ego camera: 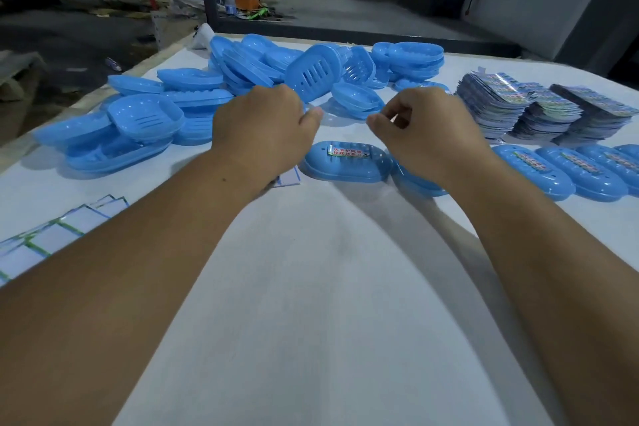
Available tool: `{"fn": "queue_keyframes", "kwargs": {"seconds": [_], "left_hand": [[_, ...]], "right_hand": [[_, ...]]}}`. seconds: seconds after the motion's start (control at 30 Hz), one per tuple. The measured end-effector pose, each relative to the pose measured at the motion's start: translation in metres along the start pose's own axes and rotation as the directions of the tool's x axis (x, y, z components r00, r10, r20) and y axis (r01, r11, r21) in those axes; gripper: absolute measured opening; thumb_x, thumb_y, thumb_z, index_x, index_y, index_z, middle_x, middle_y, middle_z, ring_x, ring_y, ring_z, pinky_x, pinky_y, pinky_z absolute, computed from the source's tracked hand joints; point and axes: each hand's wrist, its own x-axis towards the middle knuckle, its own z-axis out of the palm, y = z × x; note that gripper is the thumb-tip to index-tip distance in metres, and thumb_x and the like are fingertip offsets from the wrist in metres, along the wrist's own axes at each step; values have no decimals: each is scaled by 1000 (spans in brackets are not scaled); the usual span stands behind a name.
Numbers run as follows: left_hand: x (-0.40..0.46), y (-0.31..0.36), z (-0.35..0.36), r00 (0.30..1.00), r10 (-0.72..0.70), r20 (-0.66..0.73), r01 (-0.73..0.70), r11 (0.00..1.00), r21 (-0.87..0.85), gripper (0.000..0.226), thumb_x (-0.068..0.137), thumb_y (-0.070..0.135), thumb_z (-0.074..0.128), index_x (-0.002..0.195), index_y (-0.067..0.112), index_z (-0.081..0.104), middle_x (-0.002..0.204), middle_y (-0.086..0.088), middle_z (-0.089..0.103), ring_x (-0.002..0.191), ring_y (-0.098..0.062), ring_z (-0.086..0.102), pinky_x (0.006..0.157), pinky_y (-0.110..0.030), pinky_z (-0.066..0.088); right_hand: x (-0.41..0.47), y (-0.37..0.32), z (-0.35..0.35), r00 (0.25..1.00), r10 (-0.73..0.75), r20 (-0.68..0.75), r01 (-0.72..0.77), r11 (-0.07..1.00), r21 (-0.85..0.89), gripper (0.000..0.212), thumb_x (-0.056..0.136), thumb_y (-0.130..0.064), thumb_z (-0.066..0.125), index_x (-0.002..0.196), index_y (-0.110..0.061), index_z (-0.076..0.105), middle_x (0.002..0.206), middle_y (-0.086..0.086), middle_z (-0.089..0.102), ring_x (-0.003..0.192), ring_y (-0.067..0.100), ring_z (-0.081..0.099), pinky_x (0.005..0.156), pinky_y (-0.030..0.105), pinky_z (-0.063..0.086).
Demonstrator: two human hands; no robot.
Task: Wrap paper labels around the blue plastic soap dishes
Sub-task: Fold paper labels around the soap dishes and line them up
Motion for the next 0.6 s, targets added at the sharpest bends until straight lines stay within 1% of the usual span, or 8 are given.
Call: {"fn": "queue_keyframes", "kwargs": {"seconds": [0.07,0.17,0.23,0.3,0.37,0.43,0.5,0.6], "left_hand": [[1,-2,0,1000,4,-20,-4,1000,-13,51,99,55,42,63,20,46,61,0,52,58,-20,49,53,-31,30],[0,-5,1,999,18,-41,-20,1000,-25,51,98,55,45,63,19,52,59,0,54,55,-17,49,51,-29,29],[0,-7,3,999,14,-44,-15,999,-36,51,97,55,47,62,18,52,59,0,55,55,-17,49,52,-29,30],[1,-8,5,999,6,-34,-7,999,-40,50,95,55,50,62,18,52,60,0,55,58,-21,52,54,-30,32],[2,-9,6,1000,0,-24,-2,999,-49,49,94,55,51,62,18,53,62,0,56,63,-24,55,58,-32,36],[2,-10,7,1000,-4,-26,2,998,-62,50,94,55,51,62,17,54,61,-1,56,62,-23,55,57,-32,36],[2,-10,8,1000,-4,-31,2,998,-66,49,93,54,53,61,17,54,60,0,55,59,-21,53,55,-31,35],[2,-10,8,1000,-4,-27,3,998,-59,48,92,54,54,61,17,55,59,0,57,60,-21,55,57,-32,39]], "right_hand": [[-3,-4,3,993,-95,67,88,992,95,17,90,-47,66,98,-32,68,92,-15,67,86,11,60,75,27,43],[-11,-11,12,948,-214,234,177,970,168,50,85,-48,69,133,-36,59,125,-16,62,107,5,59,82,19,39],[-15,-17,16,919,-267,290,221,958,184,63,84,-44,70,143,-39,49,140,-15,53,116,1,53,84,13,35],[-17,-20,17,910,-281,306,238,956,169,68,82,-43,71,146,-42,45,145,-15,47,119,1,50,89,14,36],[-17,-23,16,917,-262,300,240,965,107,68,81,-51,70,144,-42,46,144,-12,46,120,10,54,97,27,44],[-18,-25,14,928,-216,303,223,975,12,69,80,-65,65,142,-40,49,138,-8,49,118,18,56,102,40,46],[-18,-26,13,941,-149,303,178,981,-71,69,79,-73,60,139,-39,52,131,-6,50,116,20,57,101,42,47],[-15,-24,15,958,-75,276,119,982,-148,65,81,-72,59,136,-39,53,130,-4,51,115,23,56,96,40,47]]}}
